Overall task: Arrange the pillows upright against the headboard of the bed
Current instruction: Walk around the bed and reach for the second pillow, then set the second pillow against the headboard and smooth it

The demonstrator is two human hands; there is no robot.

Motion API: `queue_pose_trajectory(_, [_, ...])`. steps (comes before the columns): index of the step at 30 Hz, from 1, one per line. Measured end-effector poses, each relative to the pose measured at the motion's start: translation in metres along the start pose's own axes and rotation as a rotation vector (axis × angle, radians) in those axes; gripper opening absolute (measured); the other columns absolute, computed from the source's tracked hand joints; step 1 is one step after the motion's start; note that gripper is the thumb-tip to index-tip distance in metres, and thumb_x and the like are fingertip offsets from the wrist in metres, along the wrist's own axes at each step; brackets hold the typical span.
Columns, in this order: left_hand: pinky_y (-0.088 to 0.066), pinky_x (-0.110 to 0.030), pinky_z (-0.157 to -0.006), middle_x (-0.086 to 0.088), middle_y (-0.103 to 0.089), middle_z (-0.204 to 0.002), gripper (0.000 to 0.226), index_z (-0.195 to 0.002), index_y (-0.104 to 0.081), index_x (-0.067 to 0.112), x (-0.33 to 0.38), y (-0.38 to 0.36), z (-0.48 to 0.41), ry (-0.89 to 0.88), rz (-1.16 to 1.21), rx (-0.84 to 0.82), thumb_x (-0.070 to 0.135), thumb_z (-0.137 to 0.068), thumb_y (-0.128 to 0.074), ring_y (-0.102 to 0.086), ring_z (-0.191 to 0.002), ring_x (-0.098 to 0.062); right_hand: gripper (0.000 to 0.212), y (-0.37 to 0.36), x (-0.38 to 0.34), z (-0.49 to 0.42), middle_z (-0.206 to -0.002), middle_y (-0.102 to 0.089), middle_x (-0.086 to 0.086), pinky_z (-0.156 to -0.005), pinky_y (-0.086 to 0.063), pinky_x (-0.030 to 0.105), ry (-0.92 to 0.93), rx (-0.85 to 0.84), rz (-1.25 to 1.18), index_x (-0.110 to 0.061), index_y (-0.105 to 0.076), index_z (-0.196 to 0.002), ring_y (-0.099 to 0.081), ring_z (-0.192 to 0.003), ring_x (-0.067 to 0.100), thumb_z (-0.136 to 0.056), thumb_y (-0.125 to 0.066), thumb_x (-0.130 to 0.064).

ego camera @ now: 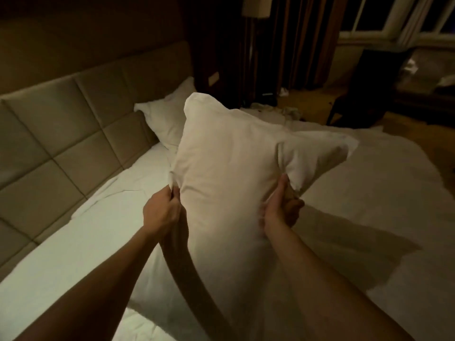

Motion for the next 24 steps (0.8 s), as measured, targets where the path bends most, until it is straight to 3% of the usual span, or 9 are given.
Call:
queue_pose_trajectory(7, [-0.044,-0.042,-0.071,-0.005,-0.062,-0.080,0.050,-0.081,-0.056,0.013,-0.032,0.098,0.019,0.082,0.191,0.208,0.046,-0.106,-0.028,-0.059,-0.079,-0.031,0.093,-0.042,-0.089,0.069,-0.127,-0.056,0.017,-0.101,-0.042,0.048,0.200,-0.187,-0.008,-0.007,-0.049,-0.123,-0.053,-0.118,0.039,-0.075,-0.045,-0.087])
queue_pose_trajectory(12, [-0.047,-0.045,-0.088,-0.011,-0.064,-0.110,0.031,-0.112,-0.051,0.013,-0.056,0.149,0.039,0.142,0.456,0.243,0.037,-0.107,-0.031,-0.060,-0.104,-0.034,0.086,-0.066,-0.123,0.131,-0.121,-0.058,0.011,-0.089,-0.044,0.039,0.265,-0.300,-0.080,-0.008,-0.053,-0.116,-0.055,-0.111,0.032,-0.074,-0.053,-0.083])
queue_pose_trajectory(14, [-0.048,-0.046,-0.085,-0.011,-0.063,-0.104,0.023,-0.109,-0.041,0.013,-0.071,0.170,0.048,0.219,0.531,0.247,0.034,-0.106,-0.033,-0.061,-0.101,-0.035,0.085,-0.076,-0.129,0.158,-0.118,-0.060,0.009,-0.085,-0.045,0.038,0.276,-0.346,-0.108,-0.008,-0.056,-0.114,-0.057,-0.107,0.031,-0.072,-0.056,-0.082])
queue_pose_trajectory(17, [-0.046,-0.043,-0.090,-0.007,-0.059,-0.111,0.052,-0.117,-0.039,0.017,-0.092,0.199,0.060,0.337,0.684,0.260,0.064,-0.099,-0.028,-0.058,-0.107,-0.027,0.087,-0.093,-0.135,0.195,-0.117,-0.060,0.009,-0.089,-0.048,0.041,0.300,-0.408,-0.114,-0.010,-0.056,-0.114,-0.057,-0.106,0.030,-0.069,-0.057,-0.084])
queue_pose_trajectory(19, [-0.046,-0.044,-0.099,-0.008,-0.060,-0.121,0.088,-0.134,-0.046,0.021,-0.115,0.210,0.061,0.381,0.841,0.224,0.087,-0.081,-0.023,-0.058,-0.112,-0.026,0.087,-0.106,-0.136,0.220,-0.120,-0.060,0.009,-0.091,-0.048,0.041,0.311,-0.454,-0.114,-0.010,-0.056,-0.116,-0.057,-0.109,0.031,-0.069,-0.058,-0.084])
queue_pose_trajectory(21, [-0.049,-0.045,-0.101,-0.009,-0.066,-0.120,0.103,-0.133,-0.058,0.019,-0.140,0.213,0.058,0.446,0.981,0.191,0.094,-0.069,-0.031,-0.062,-0.110,-0.026,0.089,-0.120,-0.135,0.243,-0.122,-0.060,0.010,-0.093,-0.048,0.042,0.312,-0.490,-0.122,-0.010,-0.056,-0.118,-0.057,-0.110,0.031,-0.068,-0.057,-0.084])
queue_pose_trajectory(22, [-0.049,-0.045,-0.102,-0.008,-0.067,-0.121,0.097,-0.128,-0.061,0.021,-0.151,0.218,0.054,0.447,1.060,0.192,0.094,-0.069,-0.037,-0.062,-0.110,-0.025,0.089,-0.127,-0.134,0.257,-0.122,-0.060,0.011,-0.093,-0.048,0.042,0.312,-0.506,-0.127,-0.010,-0.056,-0.117,-0.057,-0.110,0.032,-0.068,-0.057,-0.084])
queue_pose_trajectory(24, [-0.048,-0.041,-0.098,-0.008,-0.067,-0.116,0.058,-0.110,-0.065,0.022,-0.167,0.238,0.050,0.443,1.163,0.236,0.072,-0.091,-0.042,-0.063,-0.105,-0.022,0.086,-0.144,-0.132,0.283,-0.122,-0.061,0.012,-0.094,-0.048,0.042,0.315,-0.529,-0.125,-0.010,-0.056,-0.113,-0.057,-0.111,0.032,-0.068,-0.057,-0.083])
Point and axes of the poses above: each hand's wrist, its own z-axis away from the middle knuckle, its own y-axis out of the back of the hand, x = y × z, the point moved 8 cm from there along -z, towards the middle knuckle
